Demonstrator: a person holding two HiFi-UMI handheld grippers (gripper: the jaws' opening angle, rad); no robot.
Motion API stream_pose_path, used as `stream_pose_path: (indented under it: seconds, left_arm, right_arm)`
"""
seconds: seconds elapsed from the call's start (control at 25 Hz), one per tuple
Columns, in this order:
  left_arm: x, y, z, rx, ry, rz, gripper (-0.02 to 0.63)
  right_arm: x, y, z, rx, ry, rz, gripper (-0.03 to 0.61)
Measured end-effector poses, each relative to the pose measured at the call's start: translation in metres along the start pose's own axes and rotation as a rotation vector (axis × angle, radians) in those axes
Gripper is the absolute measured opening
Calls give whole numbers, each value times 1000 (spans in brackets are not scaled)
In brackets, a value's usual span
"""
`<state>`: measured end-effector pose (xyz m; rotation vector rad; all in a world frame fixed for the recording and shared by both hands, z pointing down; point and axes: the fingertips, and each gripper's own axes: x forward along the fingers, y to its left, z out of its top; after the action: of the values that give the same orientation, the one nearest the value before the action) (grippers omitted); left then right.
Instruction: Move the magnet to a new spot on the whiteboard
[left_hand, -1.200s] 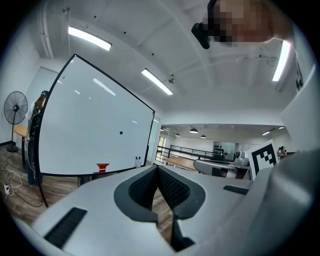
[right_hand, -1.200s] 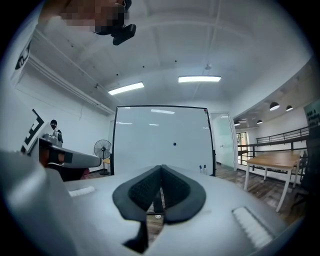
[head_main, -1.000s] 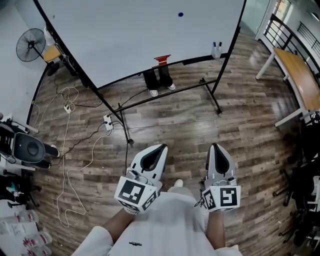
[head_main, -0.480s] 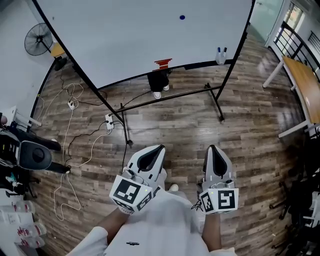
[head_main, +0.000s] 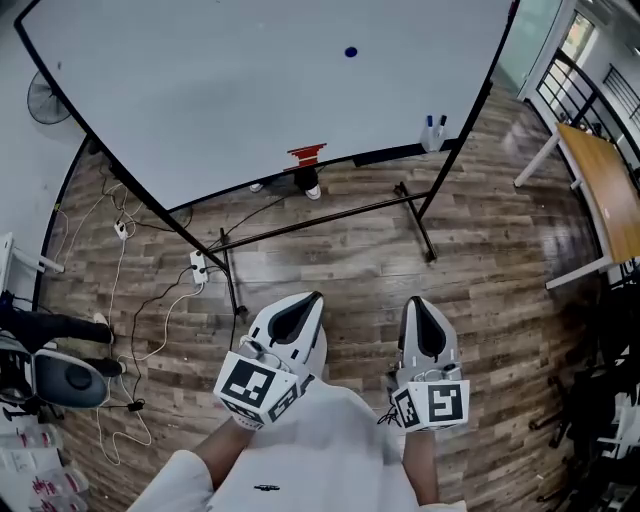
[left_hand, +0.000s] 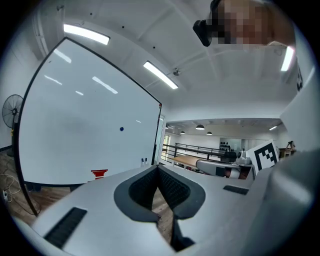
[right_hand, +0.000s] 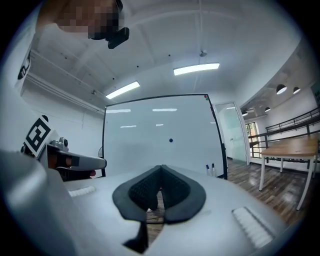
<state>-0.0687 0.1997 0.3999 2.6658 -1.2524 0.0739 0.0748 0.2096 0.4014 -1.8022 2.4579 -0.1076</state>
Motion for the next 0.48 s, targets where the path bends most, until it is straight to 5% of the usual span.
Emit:
stream_pose_path:
  seconds: [0.48]
  left_arm:
    - [143, 148, 66, -28, -16, -9, 6]
  right_arm:
    - [214, -38, 26, -41, 25, -5, -4]
